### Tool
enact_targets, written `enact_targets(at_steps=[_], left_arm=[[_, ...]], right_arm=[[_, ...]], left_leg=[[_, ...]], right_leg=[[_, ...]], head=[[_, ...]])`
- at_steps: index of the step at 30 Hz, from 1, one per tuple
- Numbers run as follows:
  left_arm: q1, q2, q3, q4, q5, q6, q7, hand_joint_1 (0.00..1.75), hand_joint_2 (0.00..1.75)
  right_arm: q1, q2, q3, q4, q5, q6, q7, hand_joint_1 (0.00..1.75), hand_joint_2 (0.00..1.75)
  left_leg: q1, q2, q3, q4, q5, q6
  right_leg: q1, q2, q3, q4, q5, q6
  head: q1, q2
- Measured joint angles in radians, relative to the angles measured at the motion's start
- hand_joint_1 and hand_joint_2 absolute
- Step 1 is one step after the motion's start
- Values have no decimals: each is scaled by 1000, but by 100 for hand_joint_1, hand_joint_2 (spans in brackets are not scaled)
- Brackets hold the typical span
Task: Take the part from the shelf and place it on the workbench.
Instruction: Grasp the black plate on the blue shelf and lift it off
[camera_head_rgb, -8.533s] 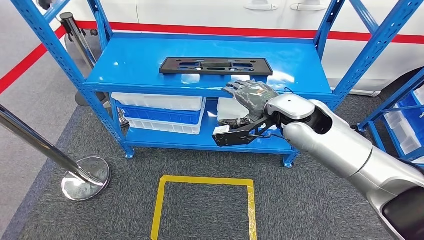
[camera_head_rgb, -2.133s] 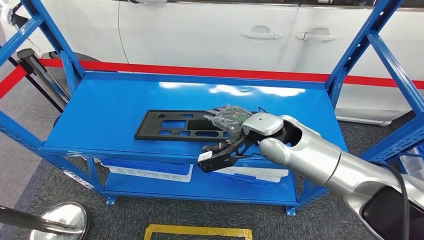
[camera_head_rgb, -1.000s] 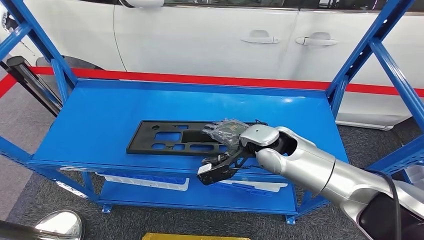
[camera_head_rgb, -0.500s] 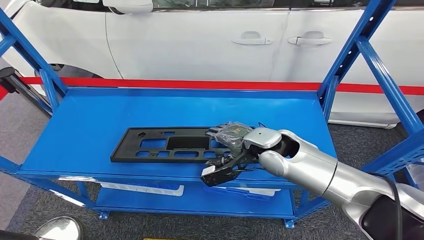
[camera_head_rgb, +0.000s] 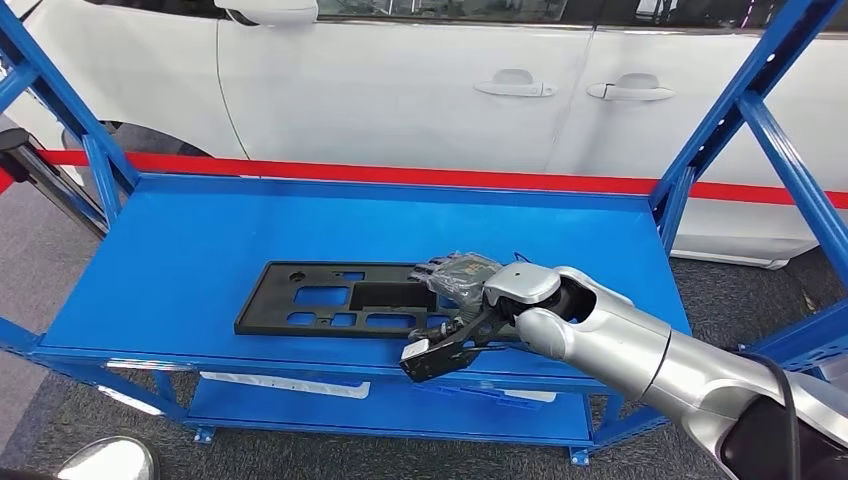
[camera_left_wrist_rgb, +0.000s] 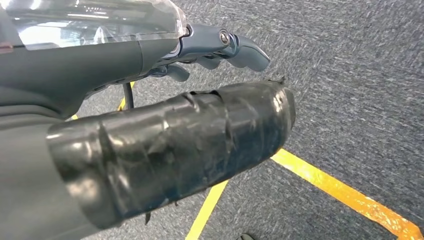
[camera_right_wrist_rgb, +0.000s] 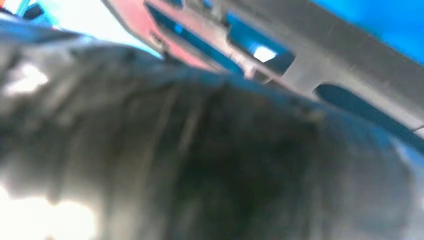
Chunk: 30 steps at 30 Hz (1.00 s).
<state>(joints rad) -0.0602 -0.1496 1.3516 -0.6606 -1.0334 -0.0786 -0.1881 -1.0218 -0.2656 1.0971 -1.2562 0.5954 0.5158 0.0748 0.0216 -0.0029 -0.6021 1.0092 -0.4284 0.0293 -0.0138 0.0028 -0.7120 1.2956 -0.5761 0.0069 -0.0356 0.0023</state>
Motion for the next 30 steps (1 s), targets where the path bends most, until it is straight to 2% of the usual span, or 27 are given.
enact_targets(at_steps=[2, 3, 4, 6, 8, 9, 11, 13, 14, 15, 16, 17, 19, 20, 21, 24, 25, 27, 29, 30], left_arm=[[0, 0, 0, 0, 0, 0, 0, 0, 0], [0, -1, 0, 0, 0, 0, 0, 0, 0], [0, -1, 0, 1, 0, 0, 0, 0, 0], [0, -1, 0, 1, 0, 0, 0, 0, 0], [0, 0, 0, 1, 0, 0, 0, 0, 0], [0, 0, 0, 1, -1, 0, -1, 0, 0], [0, 1, 0, 1, -2, 0, -4, 0, 0], [0, 1, 0, 1, -3, 0, -6, 0, 0], [0, 1, 0, 2, -3, 0, -7, 0, 0], [1, 1, 0, 2, -3, 0, -8, 0, 0], [2, 1, 0, 2, -4, 0, -8, 0, 0], [2, 1, 0, 2, -4, 0, -9, 0, 0], [2, 2, 0, 3, -6, 0, -11, 0, 0], [1, 2, 0, 3, -7, 0, -13, 0, 0], [0, 3, 0, 3, -9, 1, -15, 0, 0], [0, 4, 0, 3, -12, 1, -21, 0, 0], [0, 4, 0, 3, -13, 1, -22, 0, 0], [0, 4, 0, 3, -15, 0, -23, 0, 0], [0, 4, 0, 3, -17, 0, -25, 0, 0], [0, 4, 0, 3, -19, 0, -26, 0, 0]], right_arm=[[0, -1, 0, 0, 0, 0, 0, 0, 0], [0, -1, 0, 0, 0, 0, 0, 0, 0], [0, -2, 0, 0, 0, 0, 0, 0, 0], [0, -2, 0, 0, 0, 0, 0, 0, 0], [-1, -3, 0, 0, 0, -1, 0, 0, 0], [-2, -3, 0, 0, -1, -1, 0, 0, 0], [-3, -1, 0, -1, -2, 0, -2, 0, 0], [-1, 0, 3, -2, -6, 1, -3, 0, 0], [0, 0, 5, -2, -9, 1, -3, 0, 0], [2, 0, 7, -2, -12, 2, -3, 0, 0], [3, 0, 8, -2, -14, 2, -3, 0, 0], [3, 0, 9, -3, -15, 2, -3, 0, 0], [3, 0, 10, -7, -17, 2, -3, 0, 0], [3, 0, 10, -9, -17, 2, -3, 0, 0], [4, 0, 12, -11, -18, 2, -3, 0, 0], [8, -1, 15, -16, -20, 1, -3, 0, 0], [10, -2, 16, -18, -21, 1, -3, 0, 0], [14, -6, 17, -19, -24, 0, -3, 0, 0], [27, -9, 21, -19, -30, 0, -4, 0, 0], [35, -10, 24, -20, -33, 0, -5, 0, 0]], left_leg=[[2, -1, 3, 8, -9, -7], [1, -2, 3, 15, -13, -12], [-1, -3, 2, 18, -16, -18], [-3, -3, 1, 18, -17, -29], [-1, -3, 2, 20, -21, -40], [0, -2, -3, 35, -33, -44], [2, -1, -45, 127, -85, -51], [2, -1, -110, 256, -137, -54], [2, -1, -130, 293, -145, -55], [2, -1, -138, 307, -140, -55], [2, -1, -130, 286, -120, -53], [2, -1, -107, 238, -89, -50], [-1, -1, -41, 102, -31, -41], [-4, -1, -16, 51, -15, -37], [-6, -2, -2, 22, -11, -33], [-7, -2, 3, 7, -10, -20], [-5, -1, 5, 1, -6, -14], [-2, 2, 9, -6, -2, -4], [-2, 2, 9, -6, -3, 1], [-2, 1, 9, -5, -4, 2]], right_leg=[[-6, -2, 48, -121, 75, 2], [-6, -3, 74, -183, 100, 0], [-4, -3, 93, -223, 111, -3], [3, -2, 101, -242, 110, -11], [0, -1, 106, -248, 114, -24], [-1, -1, 109, -253, 116, -32], [-3, -2, 114, -260, 119, -43], [1, -2, 114, -260, 118, -47], [3, -2, 115, -260, 117, -48], [4, -2, 115, -259, 117, -49], [5, -2, 116, -259, 116, -49], [6, -2, 118, -259, 115, -49], [9, -1, 121, -257, 112, -46], [11, 0, 121, -256, 110, -42], [12, 0, 121, -256, 109, -38], [11, 0, 121, -257, 107, -23], [11, 0, 117, -246, 97, -18], [8, 0, 80, -164, 47, -10], [7, -1, 14, -32, -10, -5], [5, -1, -8, 11, -19, -2]], head=[[0, 0], [0, 0], [0, 0], [0, 0], [-1, 0], [-1, 0], [-1, 0], [-1, 0], [-1, 0], [-1, 0], [-1, 0], [-1, 0], [-1, 0], [-1, 0], [-1, 0], [0, 0], [0, 0], [0, 0], [0, 0], [0, 0]])
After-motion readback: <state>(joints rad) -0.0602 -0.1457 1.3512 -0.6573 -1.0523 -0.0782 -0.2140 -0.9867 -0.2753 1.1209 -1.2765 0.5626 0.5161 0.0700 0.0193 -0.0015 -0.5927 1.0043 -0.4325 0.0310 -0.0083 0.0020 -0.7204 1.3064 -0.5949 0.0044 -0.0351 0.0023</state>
